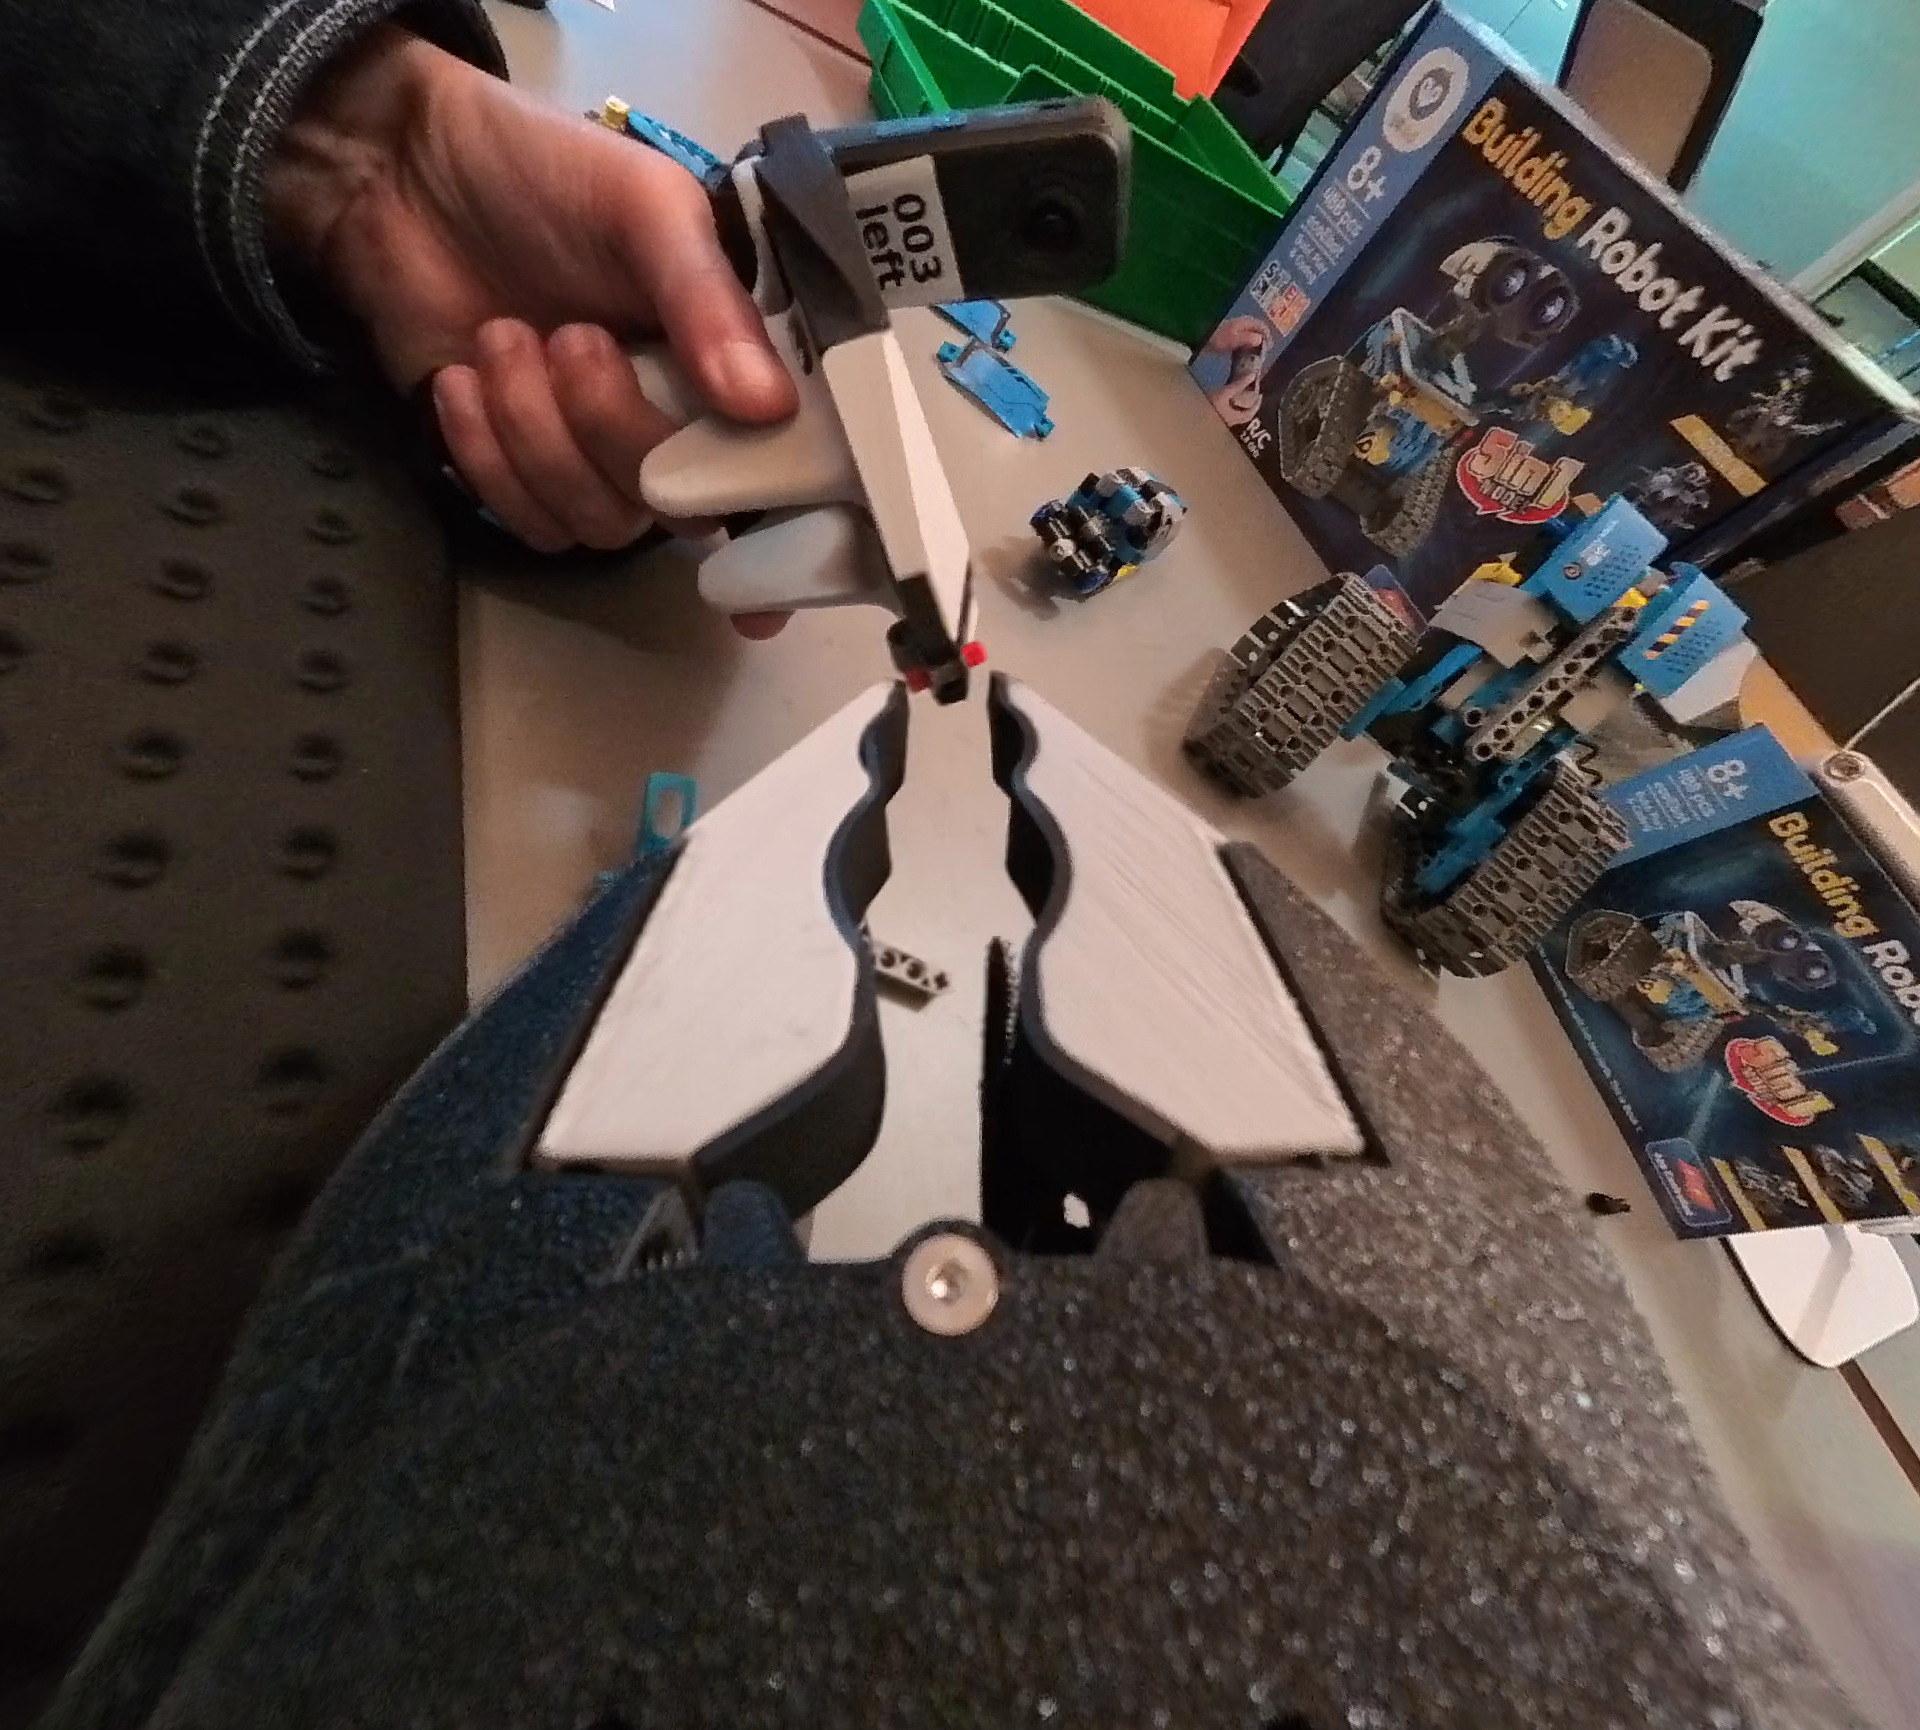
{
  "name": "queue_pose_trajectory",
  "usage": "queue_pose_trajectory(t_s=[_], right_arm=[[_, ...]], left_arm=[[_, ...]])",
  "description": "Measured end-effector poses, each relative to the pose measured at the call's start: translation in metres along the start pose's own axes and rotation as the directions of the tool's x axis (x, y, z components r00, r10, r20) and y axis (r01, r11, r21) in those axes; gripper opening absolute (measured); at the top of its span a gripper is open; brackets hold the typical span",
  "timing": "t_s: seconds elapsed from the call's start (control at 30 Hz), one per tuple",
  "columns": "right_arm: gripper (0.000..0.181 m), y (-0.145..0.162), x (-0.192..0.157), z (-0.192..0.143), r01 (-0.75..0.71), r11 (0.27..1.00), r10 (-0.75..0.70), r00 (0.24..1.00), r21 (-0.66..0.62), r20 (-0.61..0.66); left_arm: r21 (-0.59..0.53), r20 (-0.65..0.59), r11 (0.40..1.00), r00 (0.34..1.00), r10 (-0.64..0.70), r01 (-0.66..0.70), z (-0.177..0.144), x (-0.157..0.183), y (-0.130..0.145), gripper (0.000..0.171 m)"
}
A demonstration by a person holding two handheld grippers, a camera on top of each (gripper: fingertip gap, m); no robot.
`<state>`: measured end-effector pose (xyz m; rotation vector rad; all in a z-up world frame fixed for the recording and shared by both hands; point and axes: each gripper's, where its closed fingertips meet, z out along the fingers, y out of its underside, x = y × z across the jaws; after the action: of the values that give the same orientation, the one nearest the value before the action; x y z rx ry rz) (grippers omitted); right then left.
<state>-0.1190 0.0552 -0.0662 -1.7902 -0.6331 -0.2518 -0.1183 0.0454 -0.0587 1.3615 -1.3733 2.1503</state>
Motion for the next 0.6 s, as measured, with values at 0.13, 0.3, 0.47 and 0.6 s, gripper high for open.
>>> queue_pose_trajectory(t_s=[0.13,0.3,0.47,0.6], right_arm=[[0.015,0.002,-0.002,0.001,0.010,1.000,-0.010,1.000,-0.012,0.006],[0.014,0.005,-0.002,0.004,0.015,0.999,-0.015,1.000,-0.029,0.001],[0.016,0.025,0.000,0.008,-0.084,0.993,0.086,0.996,-0.080,0.021],[0.015,0.042,-0.016,0.026,-0.187,0.961,0.212,0.972,-0.203,0.105]], left_arm=[[-0.029,0.029,0.999,0.999,0.018,-0.017,0.003,-0.003,0.004,0.005],[-0.039,0.086,0.997,0.994,0.071,-0.068,0.003,-0.007,0.004,0.006],[-0.485,0.409,0.694,0.564,0.717,-0.531,-0.033,-0.046,0.015,0.006],[-0.640,0.387,0.613,0.494,0.778,-0.464,-0.051,-0.069,0.031,0.006]])
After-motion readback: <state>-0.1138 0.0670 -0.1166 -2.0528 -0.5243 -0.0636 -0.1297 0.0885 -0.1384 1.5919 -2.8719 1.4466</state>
